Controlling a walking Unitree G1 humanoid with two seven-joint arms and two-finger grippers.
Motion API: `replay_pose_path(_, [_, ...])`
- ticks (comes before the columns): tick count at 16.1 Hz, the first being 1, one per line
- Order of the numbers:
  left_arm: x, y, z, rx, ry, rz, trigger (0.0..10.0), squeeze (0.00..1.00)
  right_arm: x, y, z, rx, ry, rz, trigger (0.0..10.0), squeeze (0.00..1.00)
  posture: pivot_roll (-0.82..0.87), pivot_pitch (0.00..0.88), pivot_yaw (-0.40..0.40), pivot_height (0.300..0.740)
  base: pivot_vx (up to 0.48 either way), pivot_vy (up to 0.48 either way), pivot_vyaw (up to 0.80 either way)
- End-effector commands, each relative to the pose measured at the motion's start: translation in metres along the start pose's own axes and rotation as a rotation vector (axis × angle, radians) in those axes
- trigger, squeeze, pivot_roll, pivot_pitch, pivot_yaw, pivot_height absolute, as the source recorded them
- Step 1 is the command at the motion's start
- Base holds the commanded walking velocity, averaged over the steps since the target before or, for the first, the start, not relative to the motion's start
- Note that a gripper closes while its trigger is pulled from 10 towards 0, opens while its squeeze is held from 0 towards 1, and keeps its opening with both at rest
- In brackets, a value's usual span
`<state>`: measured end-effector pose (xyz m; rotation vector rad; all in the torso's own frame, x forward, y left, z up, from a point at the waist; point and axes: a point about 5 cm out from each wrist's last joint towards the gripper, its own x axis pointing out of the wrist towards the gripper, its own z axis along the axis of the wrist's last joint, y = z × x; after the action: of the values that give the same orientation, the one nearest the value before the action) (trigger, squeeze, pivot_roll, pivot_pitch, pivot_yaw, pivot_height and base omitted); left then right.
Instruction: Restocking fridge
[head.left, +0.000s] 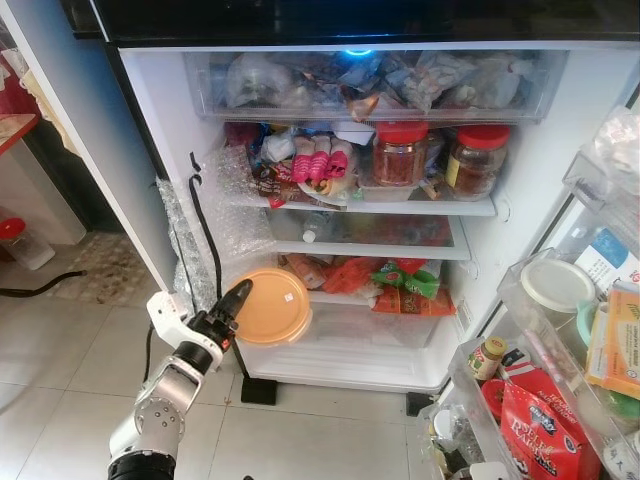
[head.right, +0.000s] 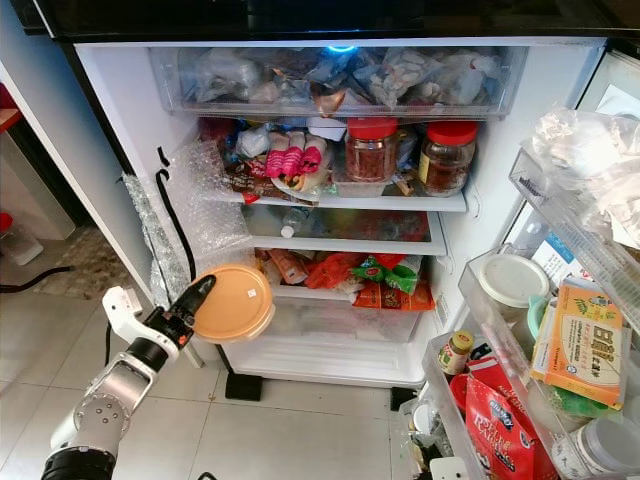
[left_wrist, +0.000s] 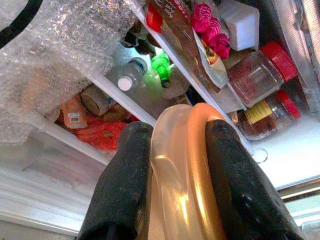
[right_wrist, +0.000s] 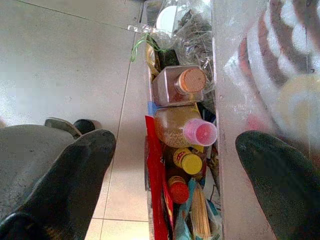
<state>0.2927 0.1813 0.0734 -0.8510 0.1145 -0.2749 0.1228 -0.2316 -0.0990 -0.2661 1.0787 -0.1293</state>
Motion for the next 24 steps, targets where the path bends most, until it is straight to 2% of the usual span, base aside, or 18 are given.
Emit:
replay_pose_path(1, [0.0013, -0.0048, 0.0064, 0.018, -0.013, -0.029, 10.0, 0.00, -0.0002, -0.0002, -0.0009, 0.003, 0.000, -0.005, 10.0, 0.00, -0.13, 0.000, 0.018, 0.740, 0.000, 0.000, 0.00])
replay_pose_path(9, [0.0027, -0.0073, 0.0090, 0.010, -0.022, -0.039, 10.0, 0.00, -0.0003, 0.0006, -0.0017, 0.000, 0.006, -0.003, 10.0, 0.00, -0.13, 0.000, 0.016, 0.740, 0.000, 0.000, 0.00])
replay_pose_path(13, [0.0041, -0.0088, 0.0103, -0.027, -0.044, -0.038, 10.0, 0.00, -0.0001, 0.0003, -0.0009, 0.002, 0.006, -0.004, 10.0, 0.00, -0.13, 0.003, 0.015, 0.740, 0.000, 0.000, 0.00])
replay_pose_path(24, [0.0050, -0.0084, 0.0109, -0.019, -0.039, -0.034, 10.0, 0.00, -0.0002, 0.0007, -0.0015, 0.014, 0.011, 0.001, 10.0, 0.00, -0.13, 0.000, 0.015, 0.740, 0.000, 0.000, 0.00])
